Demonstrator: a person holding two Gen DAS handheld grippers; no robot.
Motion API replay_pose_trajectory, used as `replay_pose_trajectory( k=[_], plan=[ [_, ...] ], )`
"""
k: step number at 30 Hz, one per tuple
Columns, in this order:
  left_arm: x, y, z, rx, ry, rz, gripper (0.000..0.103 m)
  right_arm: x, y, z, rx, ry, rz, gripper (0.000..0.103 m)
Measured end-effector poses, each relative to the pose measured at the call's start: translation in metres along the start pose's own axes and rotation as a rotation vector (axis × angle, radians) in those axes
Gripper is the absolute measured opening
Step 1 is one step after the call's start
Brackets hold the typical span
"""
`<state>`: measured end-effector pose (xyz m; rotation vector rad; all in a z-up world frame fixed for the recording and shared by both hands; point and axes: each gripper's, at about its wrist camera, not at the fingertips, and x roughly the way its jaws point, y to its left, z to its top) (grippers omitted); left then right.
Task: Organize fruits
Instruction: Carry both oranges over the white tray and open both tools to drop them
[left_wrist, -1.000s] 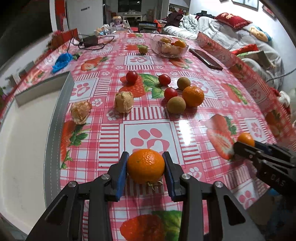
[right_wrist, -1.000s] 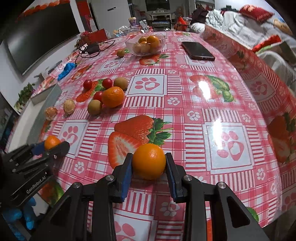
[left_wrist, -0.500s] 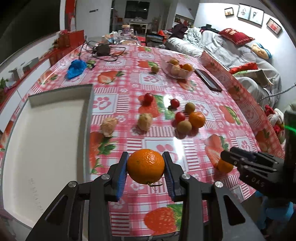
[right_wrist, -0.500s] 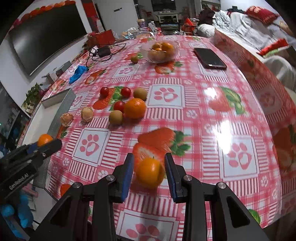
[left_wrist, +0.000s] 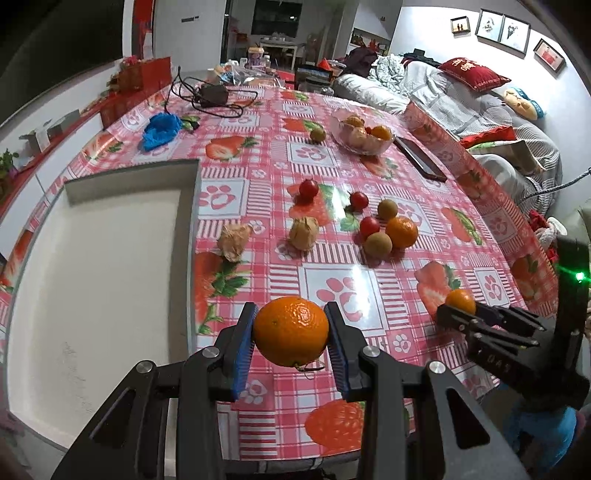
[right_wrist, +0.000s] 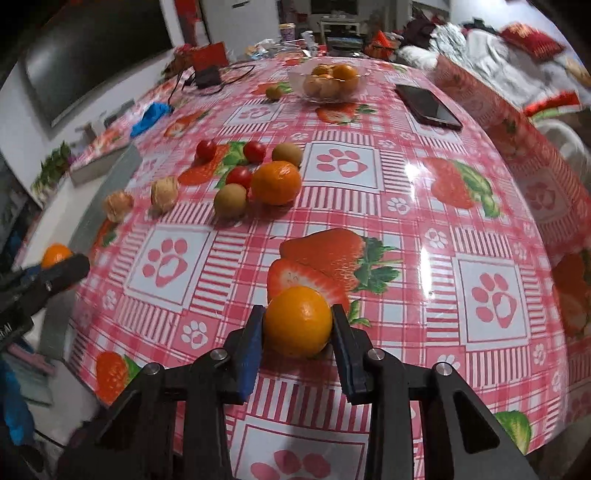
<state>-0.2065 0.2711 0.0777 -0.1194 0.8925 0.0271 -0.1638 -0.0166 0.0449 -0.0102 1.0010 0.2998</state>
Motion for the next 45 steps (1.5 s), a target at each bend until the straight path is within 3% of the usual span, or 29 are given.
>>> replay_pose_trajectory(
  k=[8, 17, 27, 36, 37, 39, 41, 45],
  plan=[
    [-0.016, 0.032, 0.016, -0.033, -0.032, 0.037, 0.040, -0.018, 0.020, 0.023, -0.045, -0.030, 0.053, 0.036],
    [-0.037, 0.102, 0.037, -0.111, -0.076, 0.156, 0.040, -0.021, 0.087, 0.066, -0.158, -0.042, 0.164, 0.036],
    [-0.024, 0.152, 0.029, -0.162, -0.024, 0.203, 0.040, 0.005, 0.187, 0.092, -0.314, 0.007, 0.278, 0.036],
    [-0.001, 0.167, 0.012, -0.171, 0.041, 0.221, 0.040, 0.046, 0.234, 0.094, -0.358, 0.098, 0.313, 0.036],
    [-0.001, 0.167, 0.012, -0.169, 0.039, 0.222, 0.041, 0.048, 0.236, 0.094, -0.358, 0.102, 0.314, 0.036],
    [-0.001, 0.169, 0.011, -0.165, 0.034, 0.226, 0.053, 0.057, 0.241, 0.096, -0.358, 0.111, 0.309, 0.036],
    [-0.002, 0.171, 0.010, -0.172, 0.023, 0.233, 0.076, 0.064, 0.244, 0.098, -0.356, 0.121, 0.304, 0.036],
    [0.001, 0.177, 0.010, -0.190, 0.021, 0.227, 0.078, 0.075, 0.245, 0.099, -0.342, 0.152, 0.307, 0.040]
  ],
)
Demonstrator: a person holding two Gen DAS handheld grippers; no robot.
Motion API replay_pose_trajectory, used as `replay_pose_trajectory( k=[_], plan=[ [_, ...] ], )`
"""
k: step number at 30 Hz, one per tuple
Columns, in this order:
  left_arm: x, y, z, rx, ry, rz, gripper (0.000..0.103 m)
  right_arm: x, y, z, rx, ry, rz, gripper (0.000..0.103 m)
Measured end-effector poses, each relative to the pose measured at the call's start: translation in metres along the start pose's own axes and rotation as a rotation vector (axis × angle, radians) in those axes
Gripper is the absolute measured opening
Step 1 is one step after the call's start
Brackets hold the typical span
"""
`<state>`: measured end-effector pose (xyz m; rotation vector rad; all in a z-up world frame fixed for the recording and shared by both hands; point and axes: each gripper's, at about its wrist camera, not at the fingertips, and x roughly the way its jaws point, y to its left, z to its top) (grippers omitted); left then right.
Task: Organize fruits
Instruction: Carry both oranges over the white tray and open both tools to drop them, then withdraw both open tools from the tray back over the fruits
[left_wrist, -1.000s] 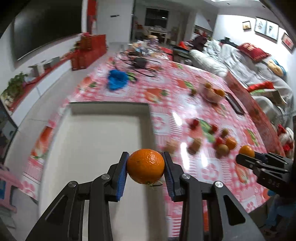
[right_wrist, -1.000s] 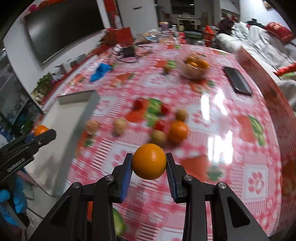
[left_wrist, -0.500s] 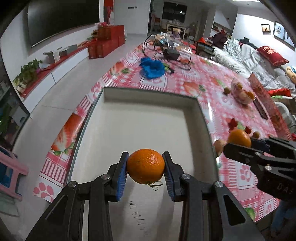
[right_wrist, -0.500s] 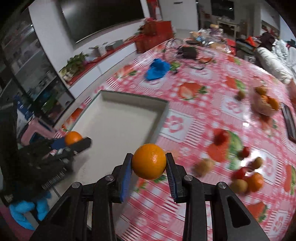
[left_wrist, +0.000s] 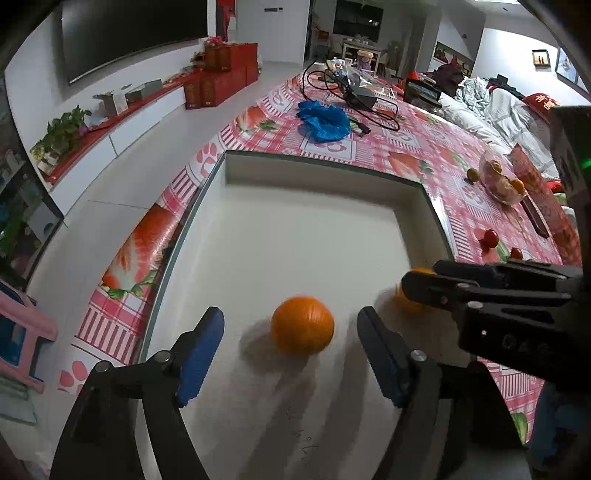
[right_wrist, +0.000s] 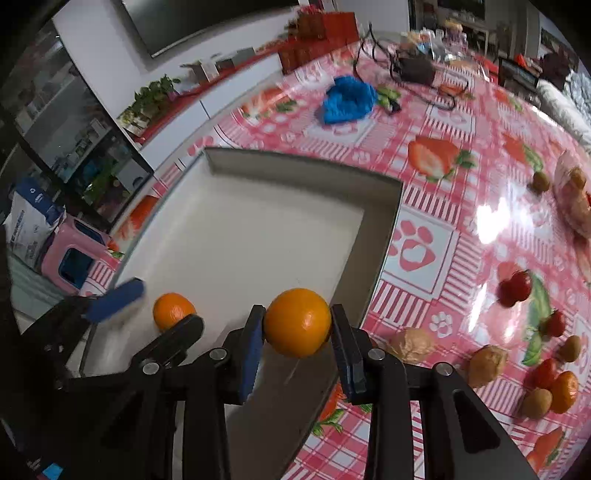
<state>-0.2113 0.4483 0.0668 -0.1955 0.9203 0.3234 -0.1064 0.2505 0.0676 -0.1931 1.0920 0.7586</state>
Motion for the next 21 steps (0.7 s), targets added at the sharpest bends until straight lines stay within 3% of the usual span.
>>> replay_pose_trajectory(
  k=[3, 10, 14, 16, 17, 21],
  plan=[
    [0.008, 0.005, -0.001, -0.014, 0.019, 0.013, 0.078, 0.001, 0.001, 0.004, 0.005, 0.002, 0.048, 0.069],
    [0.017, 0.017, 0.000, -0.034, 0.018, -0.010, 0.078, 0.001, 0.000, 0.003, 0.023, -0.008, -0.037, 0.070],
    [0.015, 0.012, -0.001, -0.020, 0.023, 0.005, 0.078, -0.015, -0.008, 0.000, 0.062, -0.050, -0.012, 0.070],
    [0.007, 0.008, -0.004, -0.012, 0.015, 0.002, 0.079, -0.030, -0.011, -0.002, 0.070, -0.090, -0.004, 0.086],
    [0.002, 0.005, -0.005, -0.006, 0.007, -0.006, 0.079, -0.040, -0.015, -0.005, 0.079, -0.124, -0.007, 0.103],
    [-0.017, -0.021, -0.007, 0.038, -0.022, -0.049, 0.080, -0.080, -0.040, -0.027, 0.131, -0.215, -0.050, 0.103]
  ],
)
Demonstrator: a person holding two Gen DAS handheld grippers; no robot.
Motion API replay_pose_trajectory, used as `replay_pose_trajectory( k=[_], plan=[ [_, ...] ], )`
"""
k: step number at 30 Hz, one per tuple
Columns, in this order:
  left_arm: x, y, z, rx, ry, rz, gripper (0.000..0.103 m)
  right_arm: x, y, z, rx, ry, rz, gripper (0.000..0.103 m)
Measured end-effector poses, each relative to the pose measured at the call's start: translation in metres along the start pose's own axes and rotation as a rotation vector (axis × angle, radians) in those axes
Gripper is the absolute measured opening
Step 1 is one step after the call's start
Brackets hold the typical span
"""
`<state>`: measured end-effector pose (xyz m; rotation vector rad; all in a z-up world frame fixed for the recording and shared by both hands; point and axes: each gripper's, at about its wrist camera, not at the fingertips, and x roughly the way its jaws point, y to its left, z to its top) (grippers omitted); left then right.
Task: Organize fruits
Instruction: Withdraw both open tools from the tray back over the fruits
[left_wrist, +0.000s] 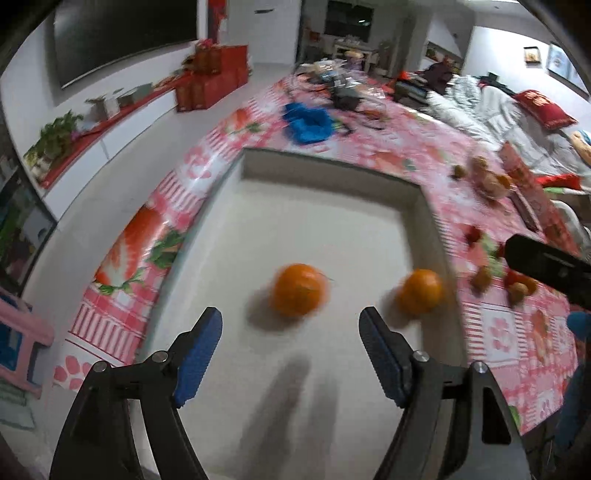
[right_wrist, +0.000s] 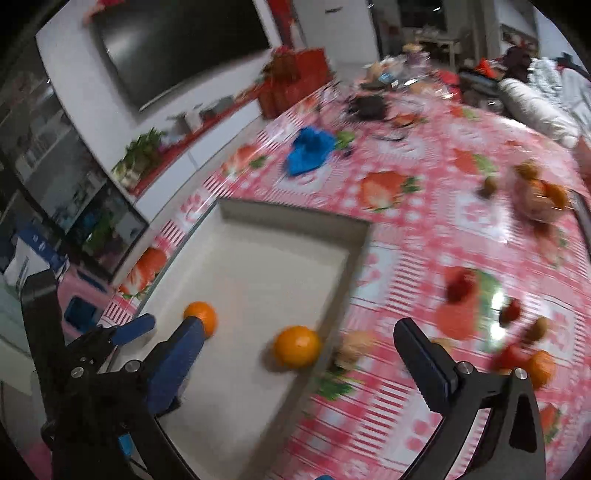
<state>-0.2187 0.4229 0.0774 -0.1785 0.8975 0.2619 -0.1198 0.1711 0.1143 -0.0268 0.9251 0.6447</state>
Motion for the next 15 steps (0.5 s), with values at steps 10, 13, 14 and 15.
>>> replay_pose_trajectory(
  k=[10, 13, 14, 15],
  plan=[
    [-0.020, -0.142, -0.031, 0.247, -0.008, -0.168, 0.084, -0.050, -0.116, -0.088, 0.220, 0.031, -0.273, 0.103],
    [-0.008, -0.177, -0.049, 0.307, 0.030, -0.180, 0.084, -0.062, -0.145, -0.121, 0.269, 0.044, -0.357, 0.103],
    [-0.003, -0.183, -0.053, 0.313, 0.040, -0.180, 0.084, -0.064, -0.150, -0.128, 0.276, 0.048, -0.378, 0.103],
    [0.004, -0.190, -0.058, 0.315, 0.052, -0.174, 0.084, -0.067, -0.156, -0.135, 0.283, 0.050, -0.400, 0.103]
  ],
)
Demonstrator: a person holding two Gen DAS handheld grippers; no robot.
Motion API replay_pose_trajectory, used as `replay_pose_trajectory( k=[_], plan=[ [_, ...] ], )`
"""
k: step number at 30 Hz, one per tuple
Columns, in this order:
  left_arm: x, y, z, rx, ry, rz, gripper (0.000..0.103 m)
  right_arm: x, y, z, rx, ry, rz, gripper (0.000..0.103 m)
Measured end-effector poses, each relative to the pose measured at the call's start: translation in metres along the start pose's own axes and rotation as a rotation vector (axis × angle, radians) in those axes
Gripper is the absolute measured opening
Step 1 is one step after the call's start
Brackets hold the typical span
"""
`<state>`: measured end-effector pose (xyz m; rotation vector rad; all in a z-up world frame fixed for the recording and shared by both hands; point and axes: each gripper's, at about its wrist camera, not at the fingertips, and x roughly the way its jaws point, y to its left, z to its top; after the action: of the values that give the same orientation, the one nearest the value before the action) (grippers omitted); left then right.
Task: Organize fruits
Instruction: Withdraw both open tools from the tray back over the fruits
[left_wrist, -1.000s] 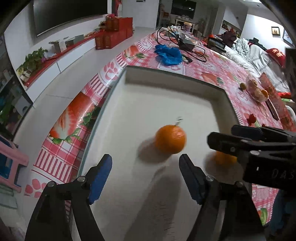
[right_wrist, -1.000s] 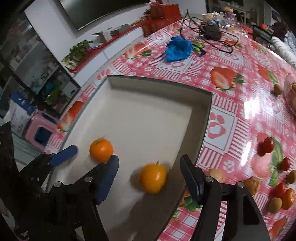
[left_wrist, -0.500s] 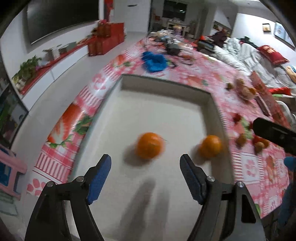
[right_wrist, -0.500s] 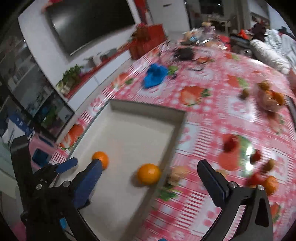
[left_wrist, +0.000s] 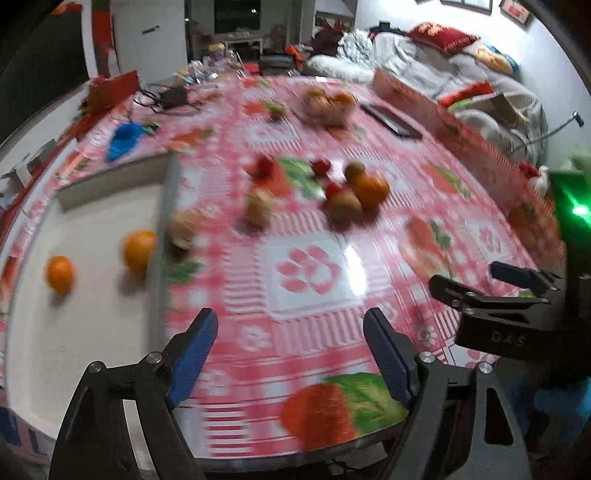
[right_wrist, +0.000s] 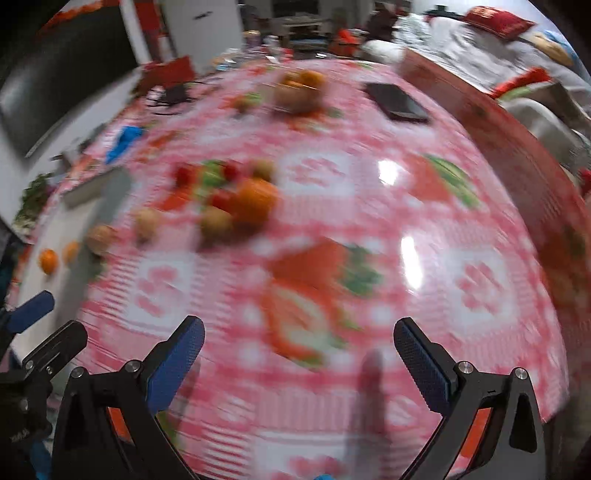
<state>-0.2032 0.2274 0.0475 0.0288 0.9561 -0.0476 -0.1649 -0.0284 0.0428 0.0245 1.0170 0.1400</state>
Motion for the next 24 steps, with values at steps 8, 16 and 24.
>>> replay_pose_trajectory(
  k=[8, 16, 24],
  plan=[
    [0.020, -0.010, -0.009, -0.025, 0.017, 0.047, 0.087, 0.000, -0.011, -0.019, -0.023, -0.063, -0.066, 0.103],
    [0.024, -0.012, -0.016, -0.060, 0.003, 0.088, 0.103, -0.001, -0.011, -0.034, -0.014, -0.189, -0.076, 0.103],
    [0.022, -0.012, -0.019, -0.072, -0.014, 0.100, 0.103, -0.001, -0.010, -0.037, -0.019, -0.224, -0.071, 0.103]
  ],
)
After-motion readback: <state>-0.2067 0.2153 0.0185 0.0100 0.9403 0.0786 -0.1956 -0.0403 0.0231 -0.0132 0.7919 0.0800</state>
